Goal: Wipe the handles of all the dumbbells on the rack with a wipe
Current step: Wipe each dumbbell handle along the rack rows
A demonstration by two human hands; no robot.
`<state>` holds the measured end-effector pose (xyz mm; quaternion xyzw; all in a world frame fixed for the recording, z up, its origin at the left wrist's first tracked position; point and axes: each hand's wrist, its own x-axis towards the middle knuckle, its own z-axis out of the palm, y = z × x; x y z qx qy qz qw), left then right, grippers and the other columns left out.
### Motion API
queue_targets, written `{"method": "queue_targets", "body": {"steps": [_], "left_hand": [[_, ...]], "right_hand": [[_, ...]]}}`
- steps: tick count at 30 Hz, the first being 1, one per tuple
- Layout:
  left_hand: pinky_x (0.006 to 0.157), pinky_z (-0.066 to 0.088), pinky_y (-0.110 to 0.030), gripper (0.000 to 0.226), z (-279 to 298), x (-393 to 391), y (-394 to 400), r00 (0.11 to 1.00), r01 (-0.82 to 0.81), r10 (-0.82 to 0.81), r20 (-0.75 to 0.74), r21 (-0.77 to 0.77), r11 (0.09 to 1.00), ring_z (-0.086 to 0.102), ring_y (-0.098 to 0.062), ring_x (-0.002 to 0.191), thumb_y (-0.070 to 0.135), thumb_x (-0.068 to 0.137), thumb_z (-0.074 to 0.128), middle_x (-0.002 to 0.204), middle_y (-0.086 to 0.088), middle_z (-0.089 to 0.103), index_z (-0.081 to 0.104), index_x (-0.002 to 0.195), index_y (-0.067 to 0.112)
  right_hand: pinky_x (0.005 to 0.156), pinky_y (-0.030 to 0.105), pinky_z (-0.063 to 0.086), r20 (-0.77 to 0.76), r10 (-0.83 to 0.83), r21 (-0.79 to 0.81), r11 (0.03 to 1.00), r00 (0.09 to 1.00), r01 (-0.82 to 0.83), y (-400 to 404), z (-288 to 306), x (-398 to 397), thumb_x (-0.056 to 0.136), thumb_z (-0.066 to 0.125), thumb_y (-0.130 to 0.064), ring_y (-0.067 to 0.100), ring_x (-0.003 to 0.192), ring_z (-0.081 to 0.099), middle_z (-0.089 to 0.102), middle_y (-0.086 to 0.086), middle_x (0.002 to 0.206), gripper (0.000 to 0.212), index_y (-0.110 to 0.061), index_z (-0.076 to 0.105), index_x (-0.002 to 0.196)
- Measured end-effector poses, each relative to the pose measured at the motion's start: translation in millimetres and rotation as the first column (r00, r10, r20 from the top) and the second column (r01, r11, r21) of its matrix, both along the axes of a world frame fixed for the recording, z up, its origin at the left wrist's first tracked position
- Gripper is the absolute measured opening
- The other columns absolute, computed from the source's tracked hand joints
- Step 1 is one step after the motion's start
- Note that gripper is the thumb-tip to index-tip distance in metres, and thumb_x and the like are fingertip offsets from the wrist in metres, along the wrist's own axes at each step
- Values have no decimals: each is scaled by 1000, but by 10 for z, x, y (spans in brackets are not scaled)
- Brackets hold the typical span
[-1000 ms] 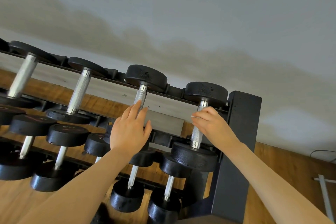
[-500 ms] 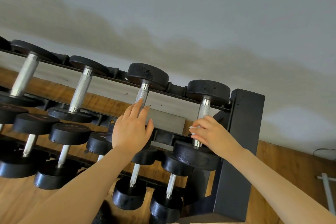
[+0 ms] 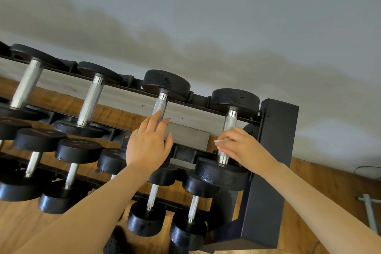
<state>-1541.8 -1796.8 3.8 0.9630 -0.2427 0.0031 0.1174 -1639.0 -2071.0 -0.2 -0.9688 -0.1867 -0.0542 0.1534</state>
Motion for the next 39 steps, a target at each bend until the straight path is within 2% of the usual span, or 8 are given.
{"method": "queue_targets", "body": {"steps": [4, 9, 13, 17, 23, 28, 36, 39], "left_hand": [[84, 55, -45, 42, -1, -4, -2, 1000, 2, -2, 20, -2, 1000, 55, -30, 125, 34, 93, 56, 145, -12, 50, 59, 130, 14], [84, 55, -45, 40, 3, -5, -4, 1000, 3, -3, 28, 0, 1000, 55, -30, 125, 33, 93, 57, 145, -12, 50, 59, 128, 14], [88, 54, -45, 41, 4, -5, 1, 1000, -3, 3, 20, -1, 1000, 53, -29, 127, 34, 94, 55, 147, -10, 48, 58, 130, 15], [89, 53, -44, 42, 12, -10, -8, 1000, -7, 7, 19, -1, 1000, 53, -28, 128, 35, 94, 54, 147, -10, 49, 58, 130, 15], [91, 53, -44, 44, 23, -4, -4, 1000, -7, 7, -4, -8, 1000, 51, -28, 129, 36, 95, 52, 148, -9, 47, 56, 133, 15], [93, 52, -44, 47, 18, 2, 2, 1000, -5, 4, -10, -7, 1000, 49, -27, 132, 38, 95, 50, 149, -9, 46, 54, 136, 15], [94, 51, -44, 50, 18, 6, 0, 1000, -7, 7, -19, -5, 1000, 48, -26, 133, 39, 95, 48, 150, -8, 45, 51, 138, 15], [93, 52, -44, 49, 13, 8, -1, 1000, -6, 6, -17, -3, 1000, 49, -26, 132, 38, 95, 50, 149, -8, 46, 52, 137, 14]], "right_hand": [[70, 34, 55, 92, -104, 12, 995, 990, 104, 51, 25, 43, 81, 72, -14, 22, 88, 58, 66, 5, 98, 17, -9, 74, 98], [68, 23, 48, 1, 63, -18, 998, 998, -63, 122, -34, -51, 77, 77, -19, 18, 77, 57, 70, -3, 91, 14, -14, 77, 91], [67, 34, 55, -85, 47, -11, 999, 995, -48, 52, 18, 5, 85, 62, -32, 18, 84, 59, 68, -2, 94, 24, -15, 75, 96], [68, 33, 55, -98, 14, -3, 1000, 995, -14, 80, -29, -57, 80, 73, -26, 19, 86, 57, 66, -1, 100, 21, -16, 74, 99], [65, 28, 51, -186, 44, -29, 998, 982, -50, 89, 55, -2, 91, 47, -40, 13, 82, 54, 67, -7, 98, 33, -23, 75, 97], [70, 10, 30, -379, 125, 9, 991, 917, -131, 100, 129, 4, 97, 34, -40, 7, 83, 46, 68, -14, 109, 44, -24, 73, 105], [65, 30, 52, -297, 139, 44, 990, 945, -132, 13, 171, -152, 93, 47, -34, 13, 81, 57, 64, -21, 119, 31, -31, 69, 115], [57, 27, 53, -207, 141, 51, 990, 968, -133, 31, 195, -202, 87, 56, -25, 11, 71, 55, 67, -18, 116, 28, -26, 71, 111]]}}
